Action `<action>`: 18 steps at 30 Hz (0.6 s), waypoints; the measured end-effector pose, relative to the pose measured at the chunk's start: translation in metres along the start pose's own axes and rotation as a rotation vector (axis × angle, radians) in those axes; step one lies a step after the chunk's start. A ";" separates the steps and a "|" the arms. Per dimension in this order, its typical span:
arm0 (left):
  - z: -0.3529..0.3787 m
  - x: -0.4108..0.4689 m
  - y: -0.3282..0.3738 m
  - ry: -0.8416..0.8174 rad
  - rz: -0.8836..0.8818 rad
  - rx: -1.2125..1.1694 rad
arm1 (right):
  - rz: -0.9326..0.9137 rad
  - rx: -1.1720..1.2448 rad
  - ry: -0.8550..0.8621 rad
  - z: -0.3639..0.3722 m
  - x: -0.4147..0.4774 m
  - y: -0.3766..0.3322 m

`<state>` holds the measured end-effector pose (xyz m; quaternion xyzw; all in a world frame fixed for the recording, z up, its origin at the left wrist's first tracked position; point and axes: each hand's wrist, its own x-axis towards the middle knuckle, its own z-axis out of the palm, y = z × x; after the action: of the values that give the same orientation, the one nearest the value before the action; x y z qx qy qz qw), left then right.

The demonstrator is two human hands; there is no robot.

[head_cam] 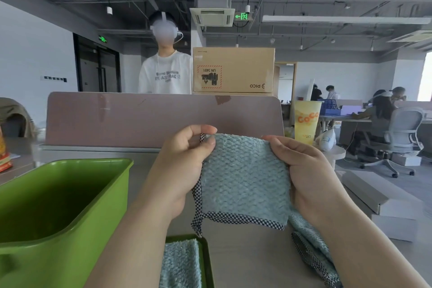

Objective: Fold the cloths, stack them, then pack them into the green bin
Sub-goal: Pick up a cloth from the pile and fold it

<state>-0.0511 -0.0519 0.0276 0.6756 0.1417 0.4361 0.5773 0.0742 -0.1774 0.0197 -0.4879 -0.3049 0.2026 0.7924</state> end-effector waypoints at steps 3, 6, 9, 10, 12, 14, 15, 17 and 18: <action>0.001 0.002 -0.003 0.034 0.046 0.041 | 0.020 0.043 -0.025 0.004 -0.003 0.002; 0.002 0.003 -0.003 0.106 0.039 0.033 | 0.176 0.034 -0.191 0.010 -0.008 0.003; -0.002 -0.002 -0.004 0.165 -0.054 -0.016 | 0.240 0.011 -0.225 0.014 -0.010 0.009; -0.004 -0.005 -0.004 0.162 -0.129 -0.061 | 0.233 0.008 -0.209 0.015 -0.011 0.010; -0.010 -0.011 -0.004 0.086 -0.317 -0.174 | 0.212 0.010 -0.159 0.019 -0.013 0.014; -0.019 -0.021 -0.005 -0.019 -0.426 -0.246 | 0.198 -0.004 -0.141 0.025 -0.014 0.021; -0.024 -0.028 -0.008 -0.054 -0.434 -0.236 | 0.204 -0.008 -0.138 0.029 -0.016 0.025; -0.037 -0.041 -0.016 -0.070 -0.421 -0.163 | 0.233 -0.005 -0.121 0.039 -0.022 0.036; -0.045 -0.047 -0.022 -0.052 -0.415 -0.128 | 0.253 -0.010 -0.102 0.044 -0.025 0.043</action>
<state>-0.1052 -0.0488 -0.0150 0.6048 0.2349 0.2984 0.7000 0.0247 -0.1453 -0.0115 -0.5156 -0.2818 0.3237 0.7416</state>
